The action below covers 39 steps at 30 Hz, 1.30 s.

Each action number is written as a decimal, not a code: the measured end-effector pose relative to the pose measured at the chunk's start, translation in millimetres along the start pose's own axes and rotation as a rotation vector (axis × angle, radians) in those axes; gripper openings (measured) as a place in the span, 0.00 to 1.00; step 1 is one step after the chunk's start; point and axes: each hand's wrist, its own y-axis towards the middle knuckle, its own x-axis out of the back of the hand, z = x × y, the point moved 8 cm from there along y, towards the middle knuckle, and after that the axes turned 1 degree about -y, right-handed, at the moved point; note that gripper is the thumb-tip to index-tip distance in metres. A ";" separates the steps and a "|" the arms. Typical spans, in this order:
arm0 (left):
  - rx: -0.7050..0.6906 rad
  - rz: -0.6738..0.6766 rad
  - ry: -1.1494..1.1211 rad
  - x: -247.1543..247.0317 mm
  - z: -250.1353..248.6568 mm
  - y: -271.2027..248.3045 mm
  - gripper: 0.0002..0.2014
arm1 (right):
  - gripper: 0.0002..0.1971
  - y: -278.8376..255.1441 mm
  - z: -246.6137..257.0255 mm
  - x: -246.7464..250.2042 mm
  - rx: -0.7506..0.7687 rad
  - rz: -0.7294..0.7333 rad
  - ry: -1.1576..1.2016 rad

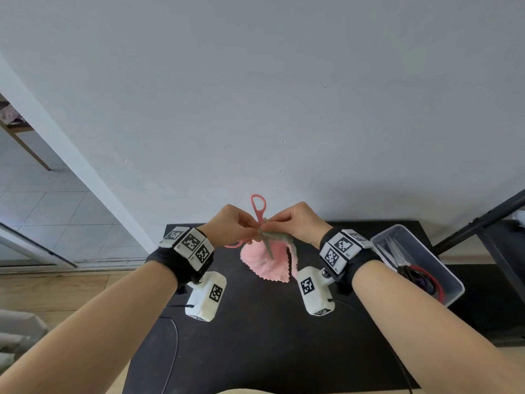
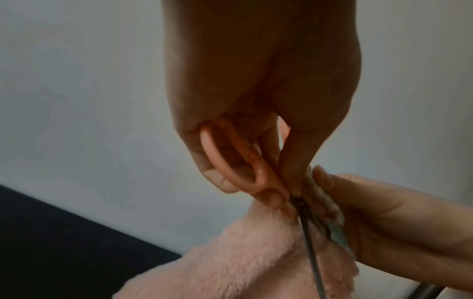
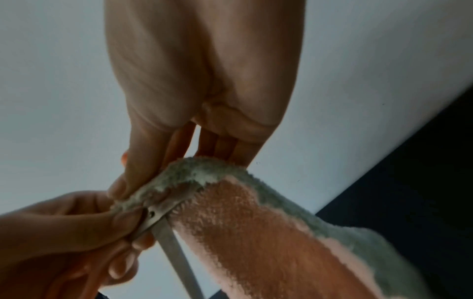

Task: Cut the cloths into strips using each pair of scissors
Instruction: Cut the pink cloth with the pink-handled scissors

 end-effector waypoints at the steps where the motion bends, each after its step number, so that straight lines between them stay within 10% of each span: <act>1: -0.008 -0.001 0.006 -0.7 -2.6 -0.4 0.02 | 0.03 0.0 0.3 -3.3 -0.010 0.016 -0.021; 39: -0.011 0.069 0.003 -0.4 -0.4 -0.9 0.08 | 0.06 -4.5 -13.6 11.6 0.005 0.077 -0.306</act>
